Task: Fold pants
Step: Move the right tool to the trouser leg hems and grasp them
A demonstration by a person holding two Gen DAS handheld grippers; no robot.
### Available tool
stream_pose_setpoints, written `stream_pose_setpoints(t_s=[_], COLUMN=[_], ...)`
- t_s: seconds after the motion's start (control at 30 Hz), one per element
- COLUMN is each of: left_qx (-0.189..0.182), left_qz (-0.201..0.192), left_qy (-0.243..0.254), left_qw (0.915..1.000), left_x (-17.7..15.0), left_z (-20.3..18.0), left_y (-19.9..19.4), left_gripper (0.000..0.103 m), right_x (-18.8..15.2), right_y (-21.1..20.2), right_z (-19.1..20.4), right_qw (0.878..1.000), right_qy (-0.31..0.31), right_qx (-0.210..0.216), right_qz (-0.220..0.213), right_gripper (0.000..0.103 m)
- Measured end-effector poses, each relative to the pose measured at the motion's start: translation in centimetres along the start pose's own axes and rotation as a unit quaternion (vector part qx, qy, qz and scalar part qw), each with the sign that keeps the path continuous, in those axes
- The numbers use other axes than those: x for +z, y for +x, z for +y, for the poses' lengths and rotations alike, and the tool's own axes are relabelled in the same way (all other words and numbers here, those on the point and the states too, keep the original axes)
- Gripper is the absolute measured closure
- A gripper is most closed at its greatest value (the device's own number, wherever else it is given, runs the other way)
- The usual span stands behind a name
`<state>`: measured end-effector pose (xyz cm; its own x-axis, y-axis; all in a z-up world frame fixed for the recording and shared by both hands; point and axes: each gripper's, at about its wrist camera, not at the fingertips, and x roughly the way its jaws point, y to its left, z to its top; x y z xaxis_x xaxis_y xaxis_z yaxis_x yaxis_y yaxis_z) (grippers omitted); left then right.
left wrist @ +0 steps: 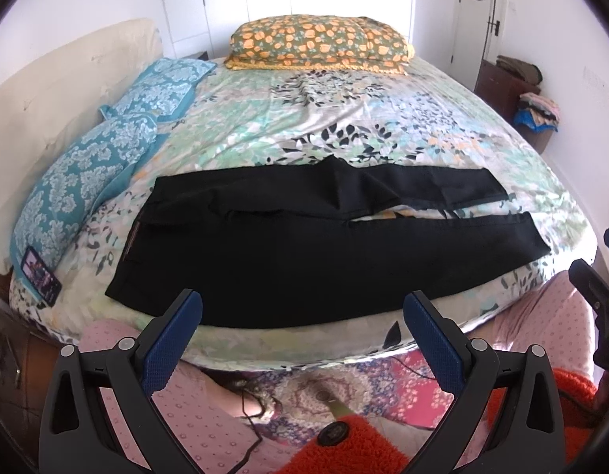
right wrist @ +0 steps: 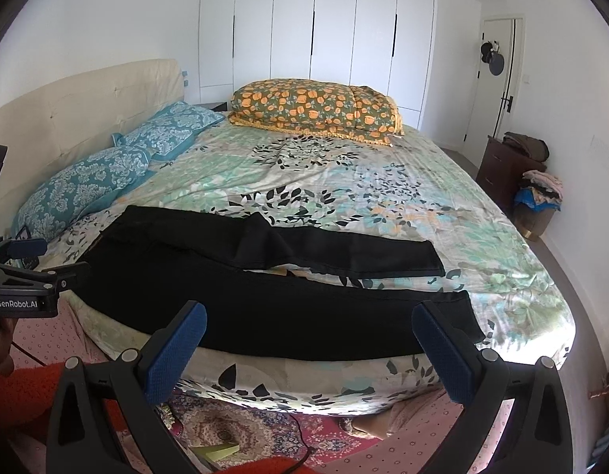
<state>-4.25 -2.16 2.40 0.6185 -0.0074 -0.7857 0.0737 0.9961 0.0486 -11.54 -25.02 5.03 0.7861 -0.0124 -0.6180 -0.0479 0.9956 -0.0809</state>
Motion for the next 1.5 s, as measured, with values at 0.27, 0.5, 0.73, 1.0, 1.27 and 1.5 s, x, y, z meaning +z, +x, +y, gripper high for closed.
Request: stream_pose_setpoints(t_s=[0.27, 0.5, 0.73, 1.0, 1.27, 1.5], left_qx=[-0.018, -0.07, -0.078, -0.031, 0.001, 0.005], left_qz=[-0.003, -0.01, -0.005, 0.04, 0.091, 0.128], left_qy=[0.033, 0.031, 0.004, -0.029, -0.094, -0.069], left_qw=[0.9993, 0.997, 0.9969, 0.9983, 0.9913, 0.9893], left_x=[0.8, 3.9, 6.1, 4.4, 4.3, 4.5], left_z=[-0.9, -0.6, -0.6, 1.8, 3.8, 2.3], left_y=[0.6, 3.8, 7.9, 11.4, 14.2, 16.8], left_gripper=[0.001, 0.001, 0.001, 0.001, 0.001, 0.001], right_x=[0.2, 1.5, 5.4, 10.2, 8.7, 8.1], right_y=[1.7, 5.2, 12.0, 32.8, 46.8, 50.9], right_z=[0.3, 1.3, -5.0, -24.9, -33.3, -32.8], right_qw=[1.0, 0.997, 0.988, 0.978, 0.928, 0.922], right_qy=[0.004, -0.016, -0.024, 0.035, 0.141, 0.107], right_qx=[0.028, 0.067, 0.152, 0.055, 0.049, 0.049], right_qz=[0.01, 0.038, 0.003, 0.197, 0.34, 0.369], right_gripper=[0.0, 0.0, 0.0, 0.001, 0.027, 0.067])
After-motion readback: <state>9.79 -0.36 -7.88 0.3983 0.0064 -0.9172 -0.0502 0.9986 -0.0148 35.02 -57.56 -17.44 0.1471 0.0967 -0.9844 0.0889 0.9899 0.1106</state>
